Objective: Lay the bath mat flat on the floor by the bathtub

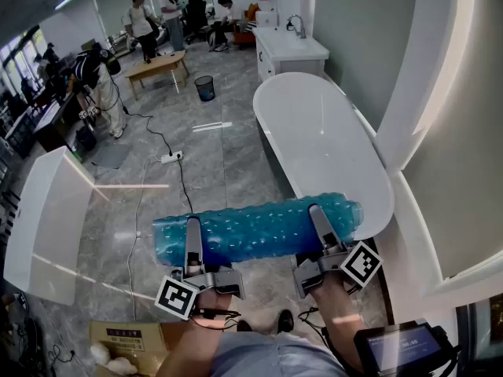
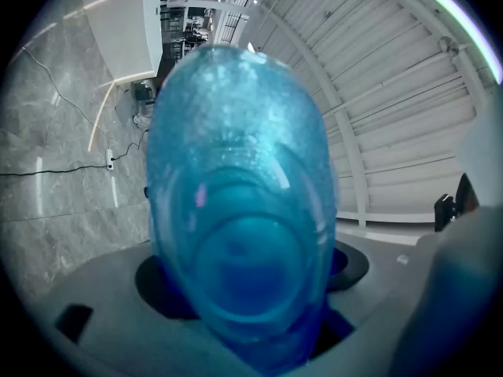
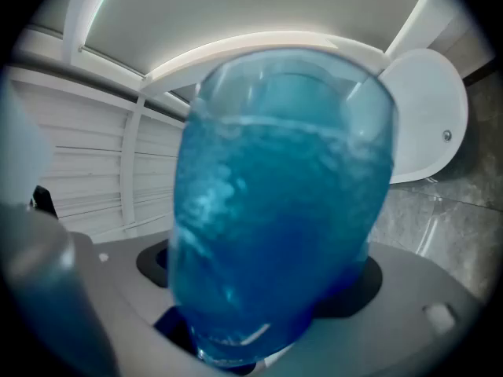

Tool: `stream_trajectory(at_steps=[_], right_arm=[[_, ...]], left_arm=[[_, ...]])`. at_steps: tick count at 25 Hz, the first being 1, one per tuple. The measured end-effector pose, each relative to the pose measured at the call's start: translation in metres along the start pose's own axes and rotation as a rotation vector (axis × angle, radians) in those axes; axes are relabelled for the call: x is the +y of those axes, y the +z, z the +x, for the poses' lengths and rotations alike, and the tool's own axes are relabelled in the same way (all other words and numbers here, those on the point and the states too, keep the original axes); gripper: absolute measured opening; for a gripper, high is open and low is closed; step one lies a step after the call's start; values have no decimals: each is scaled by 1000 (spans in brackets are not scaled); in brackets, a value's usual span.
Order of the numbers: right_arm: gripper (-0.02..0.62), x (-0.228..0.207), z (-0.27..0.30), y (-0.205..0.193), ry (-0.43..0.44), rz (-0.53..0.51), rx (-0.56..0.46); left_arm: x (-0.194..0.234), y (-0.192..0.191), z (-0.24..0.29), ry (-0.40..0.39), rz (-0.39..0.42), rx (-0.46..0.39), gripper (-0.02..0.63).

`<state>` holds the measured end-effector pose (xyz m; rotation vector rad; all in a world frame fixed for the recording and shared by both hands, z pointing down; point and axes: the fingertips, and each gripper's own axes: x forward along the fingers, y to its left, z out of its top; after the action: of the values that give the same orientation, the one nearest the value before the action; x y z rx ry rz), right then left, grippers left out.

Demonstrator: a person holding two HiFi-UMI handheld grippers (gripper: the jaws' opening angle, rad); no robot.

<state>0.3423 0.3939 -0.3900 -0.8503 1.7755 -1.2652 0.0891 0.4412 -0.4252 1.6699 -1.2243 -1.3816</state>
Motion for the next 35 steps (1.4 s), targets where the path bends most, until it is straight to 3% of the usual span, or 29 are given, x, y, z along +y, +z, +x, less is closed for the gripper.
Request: stream_trajectory(at_steps=[22, 27, 35], right_arm=[[408, -41, 26, 46, -27, 30, 43], [407, -60, 59, 35, -42, 51, 60], [409, -100, 163, 10, -64, 25, 58]], left_arm=[[29, -46, 35, 47, 4, -18, 376], [55, -28, 54, 66, 12, -31, 376], [134, 26, 127, 83, -26, -31, 374]])
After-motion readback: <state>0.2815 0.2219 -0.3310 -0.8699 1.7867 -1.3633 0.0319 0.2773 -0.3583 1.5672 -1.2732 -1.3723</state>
